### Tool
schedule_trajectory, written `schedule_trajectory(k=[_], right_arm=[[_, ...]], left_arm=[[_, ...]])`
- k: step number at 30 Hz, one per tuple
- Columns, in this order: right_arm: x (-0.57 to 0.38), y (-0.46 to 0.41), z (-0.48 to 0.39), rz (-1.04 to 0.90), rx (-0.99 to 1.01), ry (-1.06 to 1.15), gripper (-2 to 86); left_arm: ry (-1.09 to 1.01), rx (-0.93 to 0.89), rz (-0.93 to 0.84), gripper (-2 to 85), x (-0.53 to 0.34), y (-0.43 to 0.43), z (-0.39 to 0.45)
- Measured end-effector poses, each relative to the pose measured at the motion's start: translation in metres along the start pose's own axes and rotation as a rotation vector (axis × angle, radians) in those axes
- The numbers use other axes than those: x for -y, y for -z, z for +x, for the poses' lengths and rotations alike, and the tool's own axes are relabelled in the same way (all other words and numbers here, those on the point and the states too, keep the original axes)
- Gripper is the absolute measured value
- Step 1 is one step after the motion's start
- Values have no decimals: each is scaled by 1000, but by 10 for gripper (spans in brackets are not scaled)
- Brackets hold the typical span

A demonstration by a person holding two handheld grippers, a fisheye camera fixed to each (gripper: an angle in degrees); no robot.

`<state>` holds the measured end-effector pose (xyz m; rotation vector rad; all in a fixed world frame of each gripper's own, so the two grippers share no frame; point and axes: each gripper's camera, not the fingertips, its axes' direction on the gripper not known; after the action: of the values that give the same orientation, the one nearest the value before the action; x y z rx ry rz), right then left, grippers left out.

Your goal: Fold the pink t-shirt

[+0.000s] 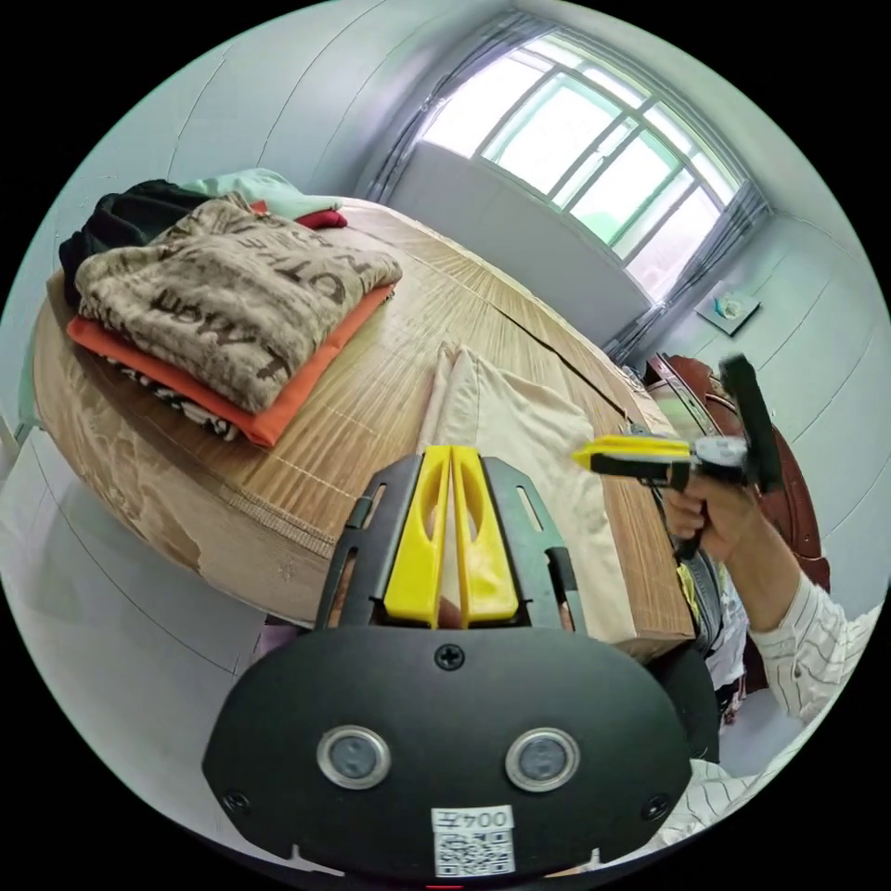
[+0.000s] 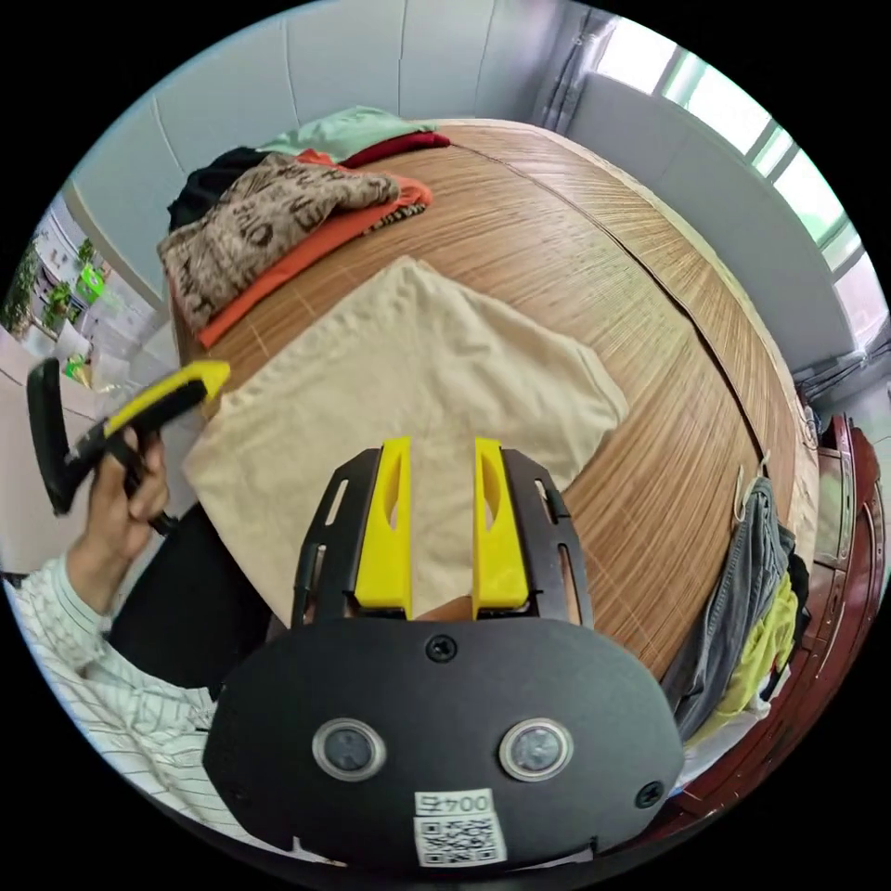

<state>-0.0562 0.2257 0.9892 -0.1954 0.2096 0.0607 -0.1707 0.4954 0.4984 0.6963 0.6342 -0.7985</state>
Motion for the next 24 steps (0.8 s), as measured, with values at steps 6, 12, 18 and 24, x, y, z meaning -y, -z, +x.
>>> schedule_trajectory(k=[6,12,18,24], right_arm=[[-42,-38,-26,-26,-20,63,85],[-46,-42,-19,-42,46,105,61],[-12,-3,-18,99,217,65,92],[42,-24,-66,26,185,242,123]], left_arm=[[85,-10,-20,7,-7,25,-46],[-6,-108,-138,38,-38,24,-42],[-115,-79,-170,77,-54,23,-28],[-124,-66,-186,76,-59,25,-32]])
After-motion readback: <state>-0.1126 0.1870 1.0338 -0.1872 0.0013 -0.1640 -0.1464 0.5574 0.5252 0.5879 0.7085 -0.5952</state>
